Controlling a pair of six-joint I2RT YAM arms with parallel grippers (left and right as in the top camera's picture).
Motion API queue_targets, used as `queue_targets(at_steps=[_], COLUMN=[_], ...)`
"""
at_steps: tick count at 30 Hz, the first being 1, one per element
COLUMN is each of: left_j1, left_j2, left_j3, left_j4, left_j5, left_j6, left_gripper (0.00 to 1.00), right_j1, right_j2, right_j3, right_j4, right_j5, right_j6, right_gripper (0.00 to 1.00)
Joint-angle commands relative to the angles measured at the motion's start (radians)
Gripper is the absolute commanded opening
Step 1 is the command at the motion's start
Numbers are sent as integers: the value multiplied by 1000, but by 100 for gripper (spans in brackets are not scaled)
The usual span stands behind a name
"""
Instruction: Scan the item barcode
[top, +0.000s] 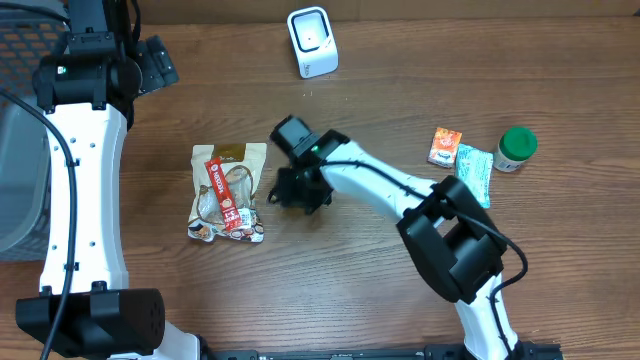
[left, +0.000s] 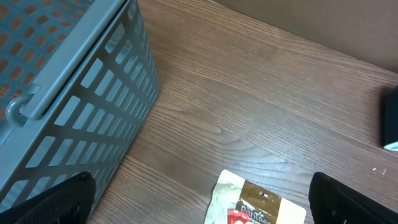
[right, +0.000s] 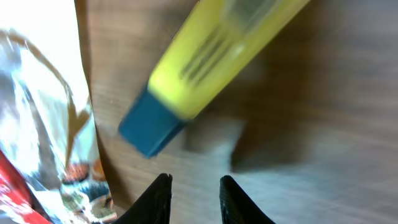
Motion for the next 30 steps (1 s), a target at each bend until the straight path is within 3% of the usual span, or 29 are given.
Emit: queue_targets(at_steps=[1,4,7,14,20,30], left_j1=[-1,-1,-1,-1,-1,-1], left_j2=[10,10,10,10,10,10], left_j3=[8,8,8,8,8,8], left_j4=[3,3,3,2,3,3], left_j5=[-13,-13,-13,-13,-13,-13], left_j6=[-14,-14,-14,-14,-14,-14], left_gripper=[100,100,100,100,100,100], right_j1=[-34,-35,-35,10,60,23], right_j2=[-33,-33,-32,-22,16,26], right_j3=[54,65,63,40,36,36], right_j4=[3,9,8,80,103,-139], right_j5=[-2,13,83,228,245,347], right_j6=[-10,23,119,274,264,156], right_gripper=[27,28,50,53,53,53])
